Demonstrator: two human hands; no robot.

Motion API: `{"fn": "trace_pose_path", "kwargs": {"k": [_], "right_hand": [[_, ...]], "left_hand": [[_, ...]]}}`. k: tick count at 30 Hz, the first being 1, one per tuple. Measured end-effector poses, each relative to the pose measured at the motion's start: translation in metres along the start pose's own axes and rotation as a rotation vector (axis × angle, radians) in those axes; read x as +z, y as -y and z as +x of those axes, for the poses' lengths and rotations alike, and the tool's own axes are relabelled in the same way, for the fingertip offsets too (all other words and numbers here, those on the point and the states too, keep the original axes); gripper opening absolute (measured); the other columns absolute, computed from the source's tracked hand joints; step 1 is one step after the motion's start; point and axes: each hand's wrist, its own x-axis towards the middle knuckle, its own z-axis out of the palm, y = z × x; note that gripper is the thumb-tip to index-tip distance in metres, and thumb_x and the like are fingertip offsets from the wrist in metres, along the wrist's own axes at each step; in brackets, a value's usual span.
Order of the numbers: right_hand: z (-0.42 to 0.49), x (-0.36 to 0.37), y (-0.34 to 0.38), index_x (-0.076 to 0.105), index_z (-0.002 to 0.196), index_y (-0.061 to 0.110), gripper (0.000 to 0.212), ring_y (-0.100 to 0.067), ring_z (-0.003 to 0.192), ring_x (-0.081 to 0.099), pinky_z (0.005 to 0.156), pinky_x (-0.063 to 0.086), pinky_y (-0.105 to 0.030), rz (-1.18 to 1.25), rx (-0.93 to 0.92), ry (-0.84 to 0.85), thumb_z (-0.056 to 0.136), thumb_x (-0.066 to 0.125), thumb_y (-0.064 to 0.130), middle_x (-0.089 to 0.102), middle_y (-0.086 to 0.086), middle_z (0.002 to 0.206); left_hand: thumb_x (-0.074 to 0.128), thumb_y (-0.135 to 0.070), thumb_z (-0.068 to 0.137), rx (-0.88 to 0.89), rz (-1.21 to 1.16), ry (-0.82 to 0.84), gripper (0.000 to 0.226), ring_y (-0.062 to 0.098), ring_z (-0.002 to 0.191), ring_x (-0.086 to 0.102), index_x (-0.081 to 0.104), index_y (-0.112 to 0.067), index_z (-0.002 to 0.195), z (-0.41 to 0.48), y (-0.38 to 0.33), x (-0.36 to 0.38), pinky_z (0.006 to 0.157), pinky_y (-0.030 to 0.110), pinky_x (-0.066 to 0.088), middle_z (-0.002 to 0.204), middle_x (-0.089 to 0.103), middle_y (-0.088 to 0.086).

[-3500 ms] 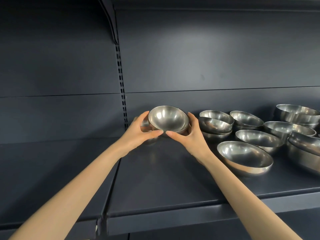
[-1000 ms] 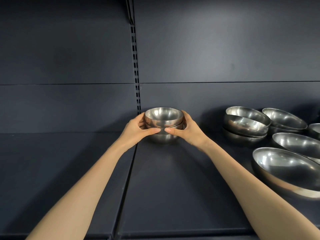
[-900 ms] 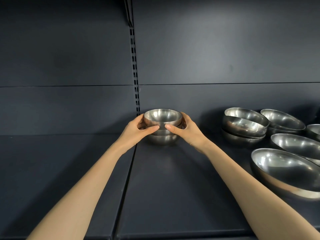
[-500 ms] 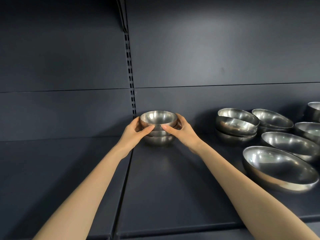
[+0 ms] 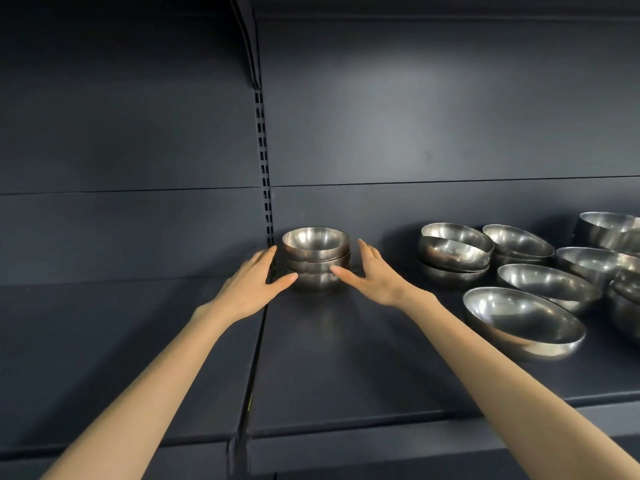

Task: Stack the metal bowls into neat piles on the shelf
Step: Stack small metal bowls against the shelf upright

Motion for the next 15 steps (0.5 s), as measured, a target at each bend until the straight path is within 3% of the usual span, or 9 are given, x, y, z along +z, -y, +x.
{"fn": "trace_pose_path", "kwargs": {"k": [3, 6, 9, 13, 15], "right_hand": [[-0.013, -0.002, 0.003, 0.002, 0.155, 0.012, 0.095, -0.019, 0.150, 0.002, 0.121, 0.012, -0.046, -0.235, -0.042, -0.043, 0.089, 0.045, 0.066, 0.005, -0.003, 0.163], [-0.030, -0.005, 0.009, 0.011, 0.155, 0.015, 0.090, -0.018, 0.150, 0.008, 0.120, 0.011, -0.048, -0.388, -0.088, -0.103, 0.089, 0.043, 0.068, 0.013, 0.000, 0.162], [-0.048, -0.007, 0.015, 0.019, 0.153, 0.017, 0.088, -0.019, 0.148, 0.015, 0.120, 0.011, -0.050, -0.486, -0.113, -0.154, 0.087, 0.041, 0.071, 0.020, 0.001, 0.160], [-0.070, -0.010, 0.019, 0.020, 0.153, 0.019, 0.088, -0.019, 0.149, 0.012, 0.120, 0.008, -0.052, -0.570, -0.109, -0.170, 0.086, 0.039, 0.073, 0.019, 0.002, 0.160], [-0.084, -0.014, 0.017, 0.019, 0.153, 0.019, 0.089, -0.019, 0.149, 0.009, 0.120, 0.006, -0.052, -0.579, -0.099, -0.193, 0.086, 0.039, 0.073, 0.017, 0.003, 0.161]], "left_hand": [[0.034, -0.063, 0.093, 0.036, 0.267, -0.029, 0.080, 0.020, 0.147, 0.015, 0.010, -0.019, 0.155, -0.017, -0.004, -0.006, 0.116, 0.040, 0.019, 0.161, 0.011, -0.003], [0.029, -0.065, 0.093, 0.069, 0.395, -0.056, 0.079, 0.021, 0.147, 0.012, 0.011, -0.019, 0.154, -0.032, -0.008, -0.010, 0.119, 0.040, 0.012, 0.161, 0.011, 0.000], [0.021, -0.072, 0.090, 0.087, 0.453, -0.071, 0.083, 0.021, 0.147, 0.011, 0.012, -0.020, 0.154, -0.046, -0.010, -0.013, 0.120, 0.041, 0.009, 0.161, 0.012, 0.001], [-0.007, -0.081, 0.064, 0.115, 0.475, -0.076, 0.108, 0.019, 0.146, 0.013, 0.014, -0.024, 0.153, -0.068, -0.014, -0.016, 0.119, 0.040, 0.010, 0.160, 0.014, -0.002], [-0.002, -0.082, 0.069, 0.135, 0.448, -0.081, 0.104, 0.019, 0.146, 0.013, 0.015, -0.024, 0.153, -0.076, -0.018, -0.014, 0.119, 0.040, 0.011, 0.160, 0.014, -0.002]]}}
